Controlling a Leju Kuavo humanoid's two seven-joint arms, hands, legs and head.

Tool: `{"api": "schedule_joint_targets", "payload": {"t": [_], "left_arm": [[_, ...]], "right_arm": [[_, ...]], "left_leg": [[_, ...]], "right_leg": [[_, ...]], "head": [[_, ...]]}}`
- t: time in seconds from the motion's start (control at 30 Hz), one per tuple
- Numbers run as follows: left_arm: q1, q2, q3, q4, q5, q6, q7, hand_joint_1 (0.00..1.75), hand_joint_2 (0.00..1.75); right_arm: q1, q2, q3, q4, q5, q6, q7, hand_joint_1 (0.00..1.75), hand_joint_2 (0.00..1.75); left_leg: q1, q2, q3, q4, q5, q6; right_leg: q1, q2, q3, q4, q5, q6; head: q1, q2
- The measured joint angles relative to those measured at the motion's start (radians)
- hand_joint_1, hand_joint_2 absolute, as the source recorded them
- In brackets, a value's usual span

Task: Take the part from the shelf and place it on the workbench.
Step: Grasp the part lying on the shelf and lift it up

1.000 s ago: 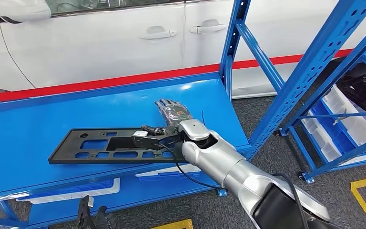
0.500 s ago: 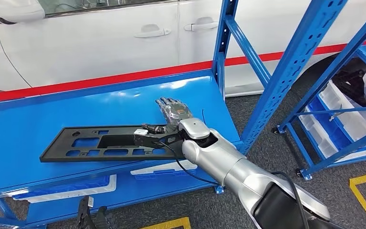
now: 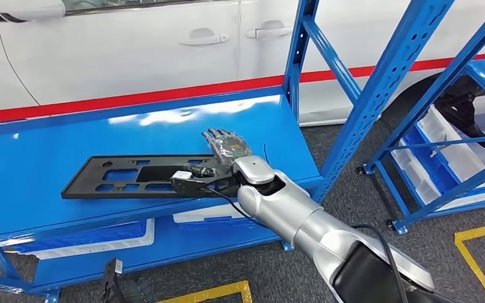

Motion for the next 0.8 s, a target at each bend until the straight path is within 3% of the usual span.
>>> {"api": "schedule_joint_targets", "payload": {"t": [0.07, 0.13, 0.2, 0.23, 0.27, 0.33, 0.4, 0.47, 0.53, 0.6, 0.7, 0.73, 0.77, 0.8], "left_arm": [[0.000, 0.000, 0.000, 0.000, 0.001, -0.001, -0.001, 0.00, 0.00], [0.000, 0.000, 0.001, 0.000, 0.003, -0.002, -0.001, 0.00, 0.00], [0.000, 0.000, 0.001, 0.000, 0.004, -0.003, -0.001, 0.00, 0.00], [0.000, 0.000, 0.001, 0.000, 0.004, -0.003, -0.001, 0.00, 0.00], [0.000, 0.000, 0.001, 0.000, 0.004, -0.003, -0.001, 0.00, 0.00], [0.000, -0.002, 0.001, 0.000, 0.005, -0.003, -0.001, 0.00, 0.00], [-0.001, -0.005, 0.001, 0.000, 0.006, -0.002, -0.006, 0.00, 0.00], [-0.002, -0.008, 0.002, 0.000, 0.009, 0.000, -0.010, 0.00, 0.00], [-0.001, -0.009, 0.002, 0.000, 0.011, 0.000, -0.009, 0.00, 0.00], [-0.001, -0.008, 0.002, 0.000, 0.013, -0.001, -0.007, 0.00, 0.00], [0.000, -0.006, 0.002, 0.000, 0.014, -0.001, -0.007, 0.00, 0.00], [0.001, -0.004, 0.002, 0.000, 0.014, -0.001, -0.007, 0.00, 0.00], [0.001, -0.003, 0.002, 0.000, 0.014, -0.001, -0.007, 0.00, 0.00], [0.002, -0.002, 0.002, 0.000, 0.014, -0.001, -0.007, 0.00, 0.00]], "right_arm": [[0.000, -0.001, 0.000, 0.000, 0.001, 0.001, 0.000, 0.00, 0.00], [0.001, -0.001, 0.000, 0.000, 0.003, 0.003, 0.000, 0.00, 0.00], [0.003, -0.001, 0.000, 0.000, 0.004, 0.004, 0.000, 0.00, 0.00], [0.005, -0.001, 0.000, 0.000, 0.004, 0.005, 0.000, 0.00, 0.00], [0.006, -0.001, 0.000, 0.000, 0.005, 0.006, 0.000, 0.00, 0.00], [0.005, 0.001, 0.000, 0.000, 0.006, 0.008, 0.000, 0.00, 0.00], [0.001, 0.003, 0.000, 0.000, 0.008, 0.012, 0.000, 0.00, 0.00], [-0.001, 0.005, 0.000, -0.001, 0.010, 0.016, 0.000, 0.00, 0.00], [-0.001, 0.007, 0.000, -0.001, 0.012, 0.017, 0.000, 0.00, 0.00], [-0.001, 0.013, 0.000, -0.002, 0.013, 0.018, 0.000, 0.00, 0.00], [0.005, 0.020, 0.000, -0.002, 0.015, 0.021, -0.001, 0.00, 0.00], [0.008, 0.020, 0.000, -0.002, 0.015, 0.021, -0.001, 0.00, 0.00], [0.011, 0.021, 0.000, -0.002, 0.015, 0.022, -0.001, 0.00, 0.00], [0.012, 0.022, 0.000, -0.002, 0.015, 0.023, -0.002, 0.00, 0.00]], "left_leg": [[0.002, 0.003, -0.012, -0.004, 0.015, 0.019], [-0.001, 0.006, -0.029, -0.004, 0.029, 0.030], [-0.007, 0.007, -0.047, -0.003, 0.041, 0.033], [-0.010, 0.008, -0.054, -0.002, 0.046, 0.033], [-0.014, 0.008, -0.060, -0.002, 0.051, 0.034], [-0.020, 0.008, -0.065, -0.002, 0.057, 0.033], [-0.020, 0.008, -0.068, -0.004, 0.065, 0.027], [-0.014, 0.009, -0.070, -0.009, 0.074, 0.014], [-0.015, 0.009, -0.074, -0.009, 0.073, 0.004], [-0.018, 0.006, -0.098, 0.045, 0.032, -0.003], [-0.012, 0.004, -0.171, 0.226, -0.059, -0.015], [-0.009, 0.004, -0.182, 0.259, -0.065, -0.020], [-0.006, 0.004, -0.176, 0.255, -0.053, -0.025], [-0.002, 0.005, -0.152, 0.214, -0.024, -0.031]], "right_leg": [[-0.004, -0.001, -0.017, 0.039, -0.042, 0.011], [-0.006, -0.003, -0.056, 0.153, -0.130, 0.020], [-0.006, -0.003, -0.084, 0.264, -0.186, 0.022], [-0.005, -0.003, -0.076, 0.275, -0.185, 0.019], [-0.002, -0.003, -0.048, 0.246, -0.167, 0.013], [0.009, -0.002, 0.046, 0.108, -0.118, -0.014], [0.021, -0.005, 0.112, -0.004, -0.096, -0.038], [0.030, -0.007, 0.123, -0.033, -0.091, -0.048], [0.025, -0.007, 0.128, -0.056, -0.074, -0.055], [0.015, -0.010, 0.132, -0.080, -0.054, -0.060], [0.011, -0.011, 0.118, -0.077, -0.044, -0.057], [0.010, -0.012, 0.112, -0.071, -0.045, -0.056], [0.007, -0.012, 0.105, -0.063, -0.046, -0.054], [0.003, -0.011, 0.099, -0.053, -0.049, -0.049]], "head": [[0.000, 0.000], [0.001, 0.000], [0.001, 0.000], [0.001, 0.000], [0.001, 0.000], [0.000, 0.000], [0.000, 0.000], [0.000, 0.000], [0.000, 0.000], [-0.001, 0.000], [-0.001, 0.000], [-0.001, 0.000], [-0.001, 0.000], [-0.001, 0.000]]}}
